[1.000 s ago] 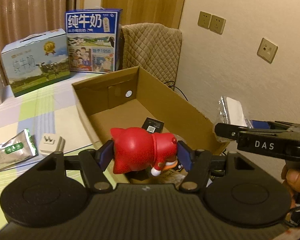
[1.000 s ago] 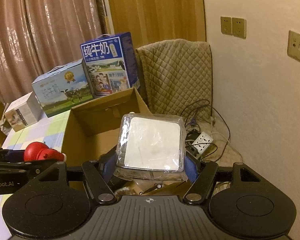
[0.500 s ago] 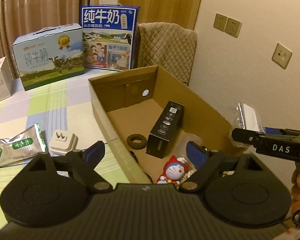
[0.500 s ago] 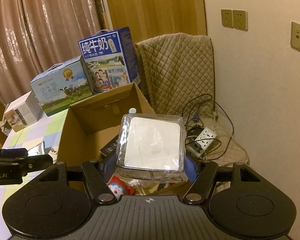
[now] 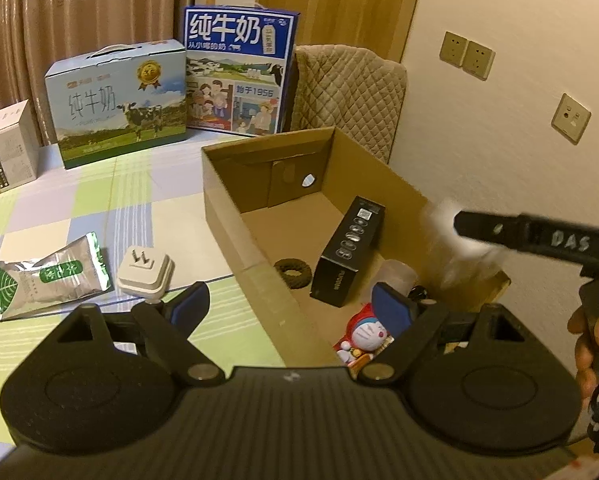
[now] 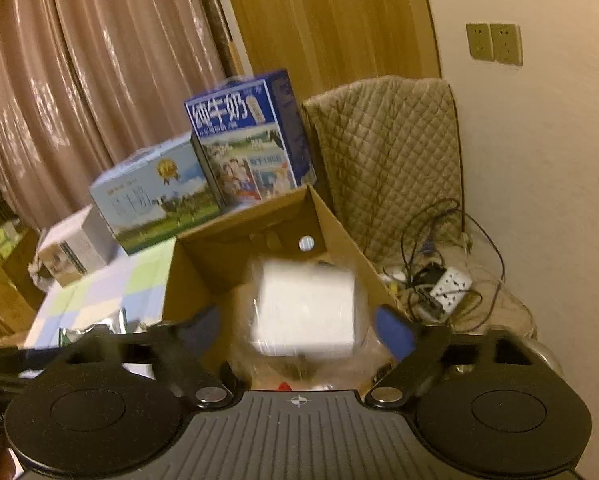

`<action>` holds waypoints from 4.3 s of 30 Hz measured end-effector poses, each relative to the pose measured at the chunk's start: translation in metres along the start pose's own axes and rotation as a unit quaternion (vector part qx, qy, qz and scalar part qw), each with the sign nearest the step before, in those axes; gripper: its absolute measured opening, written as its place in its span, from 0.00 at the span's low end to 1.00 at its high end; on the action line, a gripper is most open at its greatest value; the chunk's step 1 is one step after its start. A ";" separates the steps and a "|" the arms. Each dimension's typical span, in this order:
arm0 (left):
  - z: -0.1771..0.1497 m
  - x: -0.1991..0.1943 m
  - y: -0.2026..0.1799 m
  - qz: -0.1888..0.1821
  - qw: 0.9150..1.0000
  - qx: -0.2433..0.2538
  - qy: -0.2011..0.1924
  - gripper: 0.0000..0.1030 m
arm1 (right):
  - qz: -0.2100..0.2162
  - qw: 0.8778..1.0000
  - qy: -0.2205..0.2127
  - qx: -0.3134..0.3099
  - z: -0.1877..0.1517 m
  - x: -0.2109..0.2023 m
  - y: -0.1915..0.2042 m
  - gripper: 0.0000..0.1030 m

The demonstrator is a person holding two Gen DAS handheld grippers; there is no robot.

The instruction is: Organize objects

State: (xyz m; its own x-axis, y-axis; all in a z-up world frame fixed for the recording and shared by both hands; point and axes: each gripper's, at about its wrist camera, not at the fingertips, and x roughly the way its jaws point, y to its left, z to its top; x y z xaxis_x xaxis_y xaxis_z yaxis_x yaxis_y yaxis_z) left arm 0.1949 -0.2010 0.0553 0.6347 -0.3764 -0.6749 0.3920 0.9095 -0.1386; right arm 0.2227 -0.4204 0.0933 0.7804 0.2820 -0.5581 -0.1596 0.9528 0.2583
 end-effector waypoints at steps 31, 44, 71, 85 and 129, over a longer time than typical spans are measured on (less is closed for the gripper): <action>-0.060 -0.099 0.077 0.062 0.997 -0.053 -0.016 0.85 | 0.043 0.999 -0.010 -0.029 -0.018 -0.063 0.086 0.85; -0.090 -0.152 0.145 0.124 0.988 -0.092 -0.022 0.92 | 0.088 0.993 0.019 -0.081 -0.052 -0.058 0.167 0.85; -0.107 -0.148 0.200 0.154 0.980 -0.125 -0.015 0.99 | 0.098 0.984 0.066 -0.133 -0.088 -0.013 0.212 0.85; -0.097 -0.091 0.242 0.167 0.978 -0.127 -0.004 0.99 | 0.095 0.982 0.078 -0.146 -0.092 0.064 0.224 0.85; 0.014 0.145 0.296 -0.018 0.926 0.321 0.197 0.99 | 0.117 0.767 0.303 -0.554 -0.076 0.335 0.270 0.75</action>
State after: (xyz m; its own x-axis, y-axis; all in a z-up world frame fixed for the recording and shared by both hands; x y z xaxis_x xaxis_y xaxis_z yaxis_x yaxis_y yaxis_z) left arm 0.4122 0.0116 -0.0738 0.3699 -0.1958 -0.9082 0.8040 0.5573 0.2073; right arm 0.3947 -0.0600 -0.0837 0.2814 0.1412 -0.9491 -0.9297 0.2849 -0.2333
